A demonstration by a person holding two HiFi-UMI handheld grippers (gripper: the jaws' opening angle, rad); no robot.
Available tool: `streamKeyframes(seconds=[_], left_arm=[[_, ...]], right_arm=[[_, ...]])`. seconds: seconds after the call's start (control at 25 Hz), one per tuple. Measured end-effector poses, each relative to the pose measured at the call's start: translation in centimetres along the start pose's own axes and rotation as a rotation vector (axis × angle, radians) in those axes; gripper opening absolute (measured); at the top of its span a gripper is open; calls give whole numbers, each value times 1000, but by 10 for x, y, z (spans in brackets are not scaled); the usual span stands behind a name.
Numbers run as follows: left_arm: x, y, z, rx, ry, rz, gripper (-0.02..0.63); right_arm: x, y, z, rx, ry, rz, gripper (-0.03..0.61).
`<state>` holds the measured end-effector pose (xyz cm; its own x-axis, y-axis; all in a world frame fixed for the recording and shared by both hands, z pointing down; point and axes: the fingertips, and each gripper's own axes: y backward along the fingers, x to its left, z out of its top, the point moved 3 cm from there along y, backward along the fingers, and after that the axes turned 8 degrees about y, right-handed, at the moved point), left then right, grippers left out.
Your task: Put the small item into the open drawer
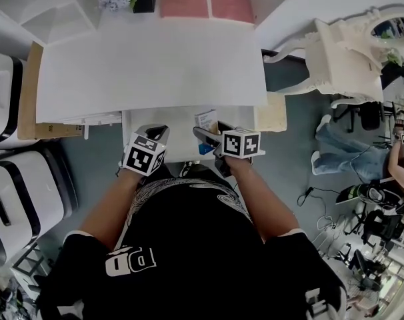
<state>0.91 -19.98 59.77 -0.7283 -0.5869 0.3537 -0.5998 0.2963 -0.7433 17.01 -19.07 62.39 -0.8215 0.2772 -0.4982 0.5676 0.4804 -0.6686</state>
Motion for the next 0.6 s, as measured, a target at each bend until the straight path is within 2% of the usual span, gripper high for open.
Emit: streamKeyframes(seconds=[0.2,0.6], left_arm=[[-3,-12,-10,15,28,31,14],[9,-7,-28,24,91,75,14]], right_arm=[[-7,-26,-21,105,91,16,434],[-21,-98,-52,300,281,-7,434]])
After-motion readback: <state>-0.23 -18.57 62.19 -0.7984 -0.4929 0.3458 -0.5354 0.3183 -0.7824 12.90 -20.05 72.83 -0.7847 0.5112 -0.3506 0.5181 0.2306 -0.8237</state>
